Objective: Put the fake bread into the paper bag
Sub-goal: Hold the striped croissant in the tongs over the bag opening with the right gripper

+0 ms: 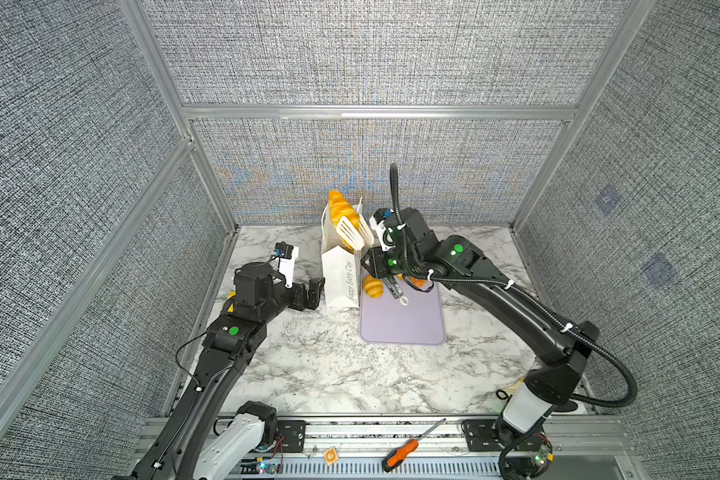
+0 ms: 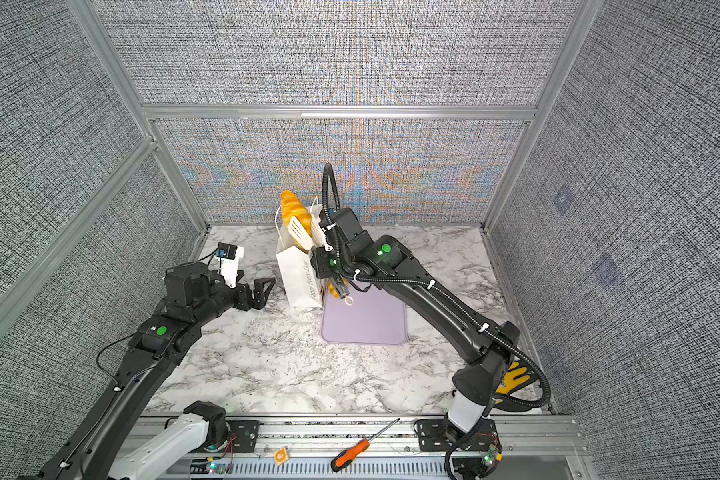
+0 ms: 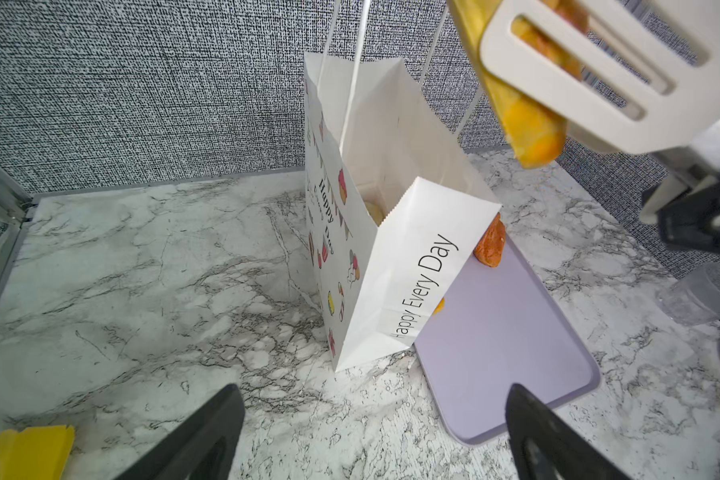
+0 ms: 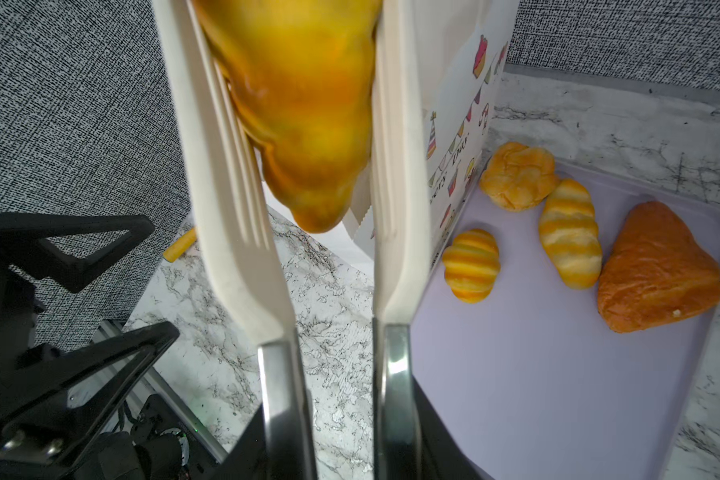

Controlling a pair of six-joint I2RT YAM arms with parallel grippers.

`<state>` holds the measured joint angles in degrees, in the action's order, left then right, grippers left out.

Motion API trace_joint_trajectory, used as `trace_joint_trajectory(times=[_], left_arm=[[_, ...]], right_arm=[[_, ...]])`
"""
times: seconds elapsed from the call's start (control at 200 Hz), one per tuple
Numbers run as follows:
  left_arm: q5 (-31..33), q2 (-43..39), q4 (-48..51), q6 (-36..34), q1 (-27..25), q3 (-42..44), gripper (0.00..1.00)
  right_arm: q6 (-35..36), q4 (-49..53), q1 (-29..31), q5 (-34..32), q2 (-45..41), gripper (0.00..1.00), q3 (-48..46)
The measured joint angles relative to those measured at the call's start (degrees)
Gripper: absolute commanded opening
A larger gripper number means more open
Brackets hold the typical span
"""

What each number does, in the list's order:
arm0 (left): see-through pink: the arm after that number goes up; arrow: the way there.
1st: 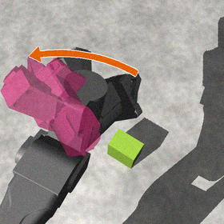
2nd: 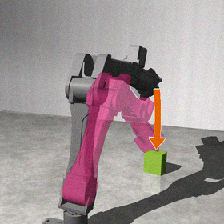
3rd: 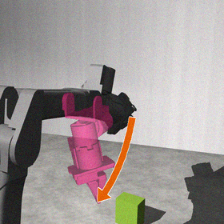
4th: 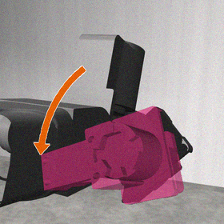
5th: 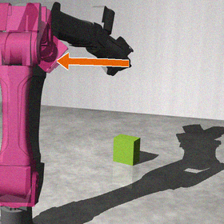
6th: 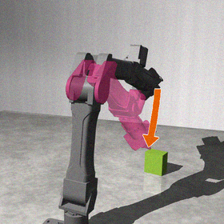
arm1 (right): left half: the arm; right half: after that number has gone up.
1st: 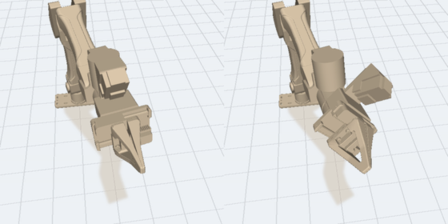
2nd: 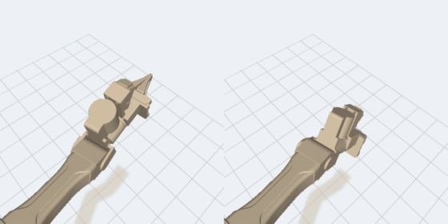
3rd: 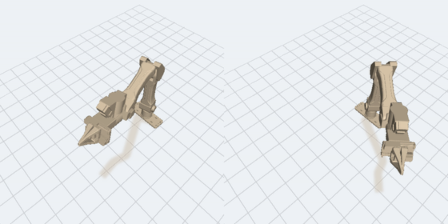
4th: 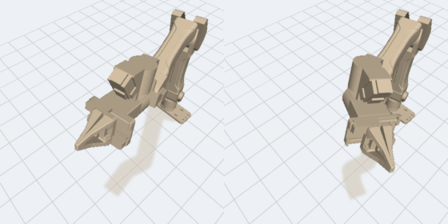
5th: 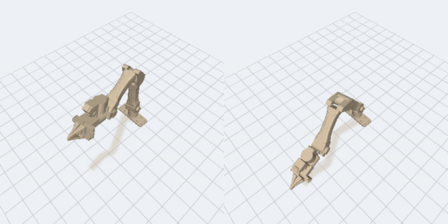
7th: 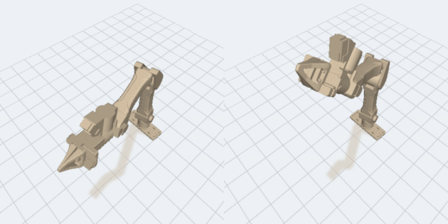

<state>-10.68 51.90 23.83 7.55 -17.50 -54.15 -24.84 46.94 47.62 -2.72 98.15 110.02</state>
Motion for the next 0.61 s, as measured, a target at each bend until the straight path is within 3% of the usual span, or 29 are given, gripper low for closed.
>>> trace_joint_trajectory(times=[0.605], left_arm=[[-1.5, 1.3, -1.5, 0.2, 0.4, -0.9, 0.99]], right_arm=[[0.0, -1.0, -0.7, -1.5, 5.1, 0.4, 4.6]])
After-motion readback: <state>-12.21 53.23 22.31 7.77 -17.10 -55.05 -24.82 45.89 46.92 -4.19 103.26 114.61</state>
